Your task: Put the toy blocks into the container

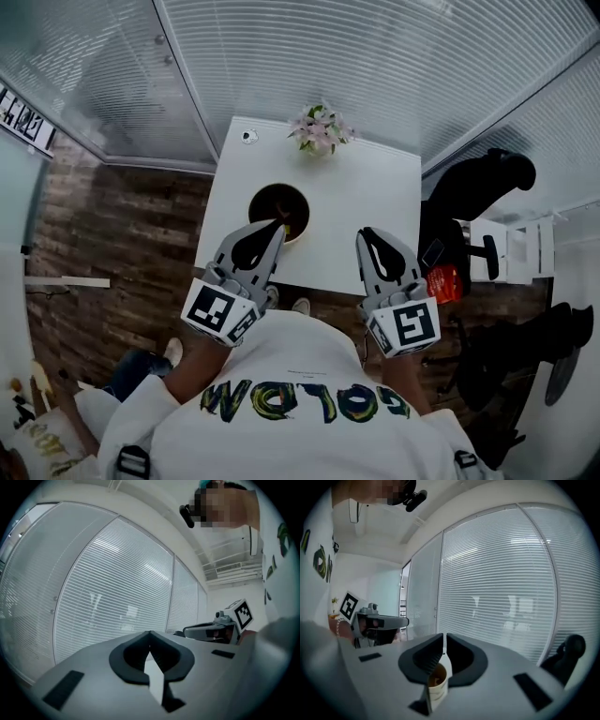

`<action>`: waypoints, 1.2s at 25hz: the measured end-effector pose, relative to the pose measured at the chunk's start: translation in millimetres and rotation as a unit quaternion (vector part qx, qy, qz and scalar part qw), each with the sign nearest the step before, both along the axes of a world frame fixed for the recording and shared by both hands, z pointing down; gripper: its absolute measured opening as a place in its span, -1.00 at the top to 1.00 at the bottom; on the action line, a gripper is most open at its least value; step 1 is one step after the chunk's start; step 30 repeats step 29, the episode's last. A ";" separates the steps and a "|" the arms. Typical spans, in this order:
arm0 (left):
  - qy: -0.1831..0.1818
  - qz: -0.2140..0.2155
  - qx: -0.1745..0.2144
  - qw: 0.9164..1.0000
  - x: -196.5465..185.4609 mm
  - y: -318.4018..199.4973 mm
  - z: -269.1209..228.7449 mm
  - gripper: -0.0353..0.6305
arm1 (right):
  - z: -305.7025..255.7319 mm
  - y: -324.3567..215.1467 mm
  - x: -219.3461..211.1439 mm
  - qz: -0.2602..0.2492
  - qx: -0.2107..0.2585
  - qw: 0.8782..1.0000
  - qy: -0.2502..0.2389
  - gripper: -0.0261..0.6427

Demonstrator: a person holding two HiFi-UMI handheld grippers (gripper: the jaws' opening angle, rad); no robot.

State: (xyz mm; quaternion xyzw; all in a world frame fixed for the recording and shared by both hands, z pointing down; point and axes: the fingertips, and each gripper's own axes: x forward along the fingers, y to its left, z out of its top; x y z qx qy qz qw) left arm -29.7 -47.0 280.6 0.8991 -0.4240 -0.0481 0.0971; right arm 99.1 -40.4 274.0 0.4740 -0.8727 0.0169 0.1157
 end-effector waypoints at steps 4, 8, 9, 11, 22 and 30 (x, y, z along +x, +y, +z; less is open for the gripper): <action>0.000 0.002 0.005 1.000 5.7 3.3 -3.9 0.86 | -8.2 8.0 8.0 0.010 0.007 1.000 -0.005 0.89; -0.002 0.006 0.005 1.000 13.0 2.9 -3.0 0.86 | -11.7 9.9 16.4 0.018 0.009 1.000 -0.006 0.89; -0.003 0.006 0.004 1.000 14.6 2.1 -2.1 0.86 | -11.6 9.1 18.1 0.019 0.009 1.000 -0.007 0.89; -0.003 0.007 0.003 1.000 17.4 1.0 -1.1 0.86 | -11.3 7.8 21.4 0.022 0.009 1.000 -0.008 0.89; -0.004 0.006 -0.001 1.000 20.8 -2.3 3.0 0.86 | -11.0 4.2 28.0 0.030 0.011 0.999 -0.001 0.89; -0.003 0.001 0.001 1.000 20.8 -5.6 2.1 0.86 | -8.6 2.7 31.1 0.032 0.010 0.999 0.001 0.89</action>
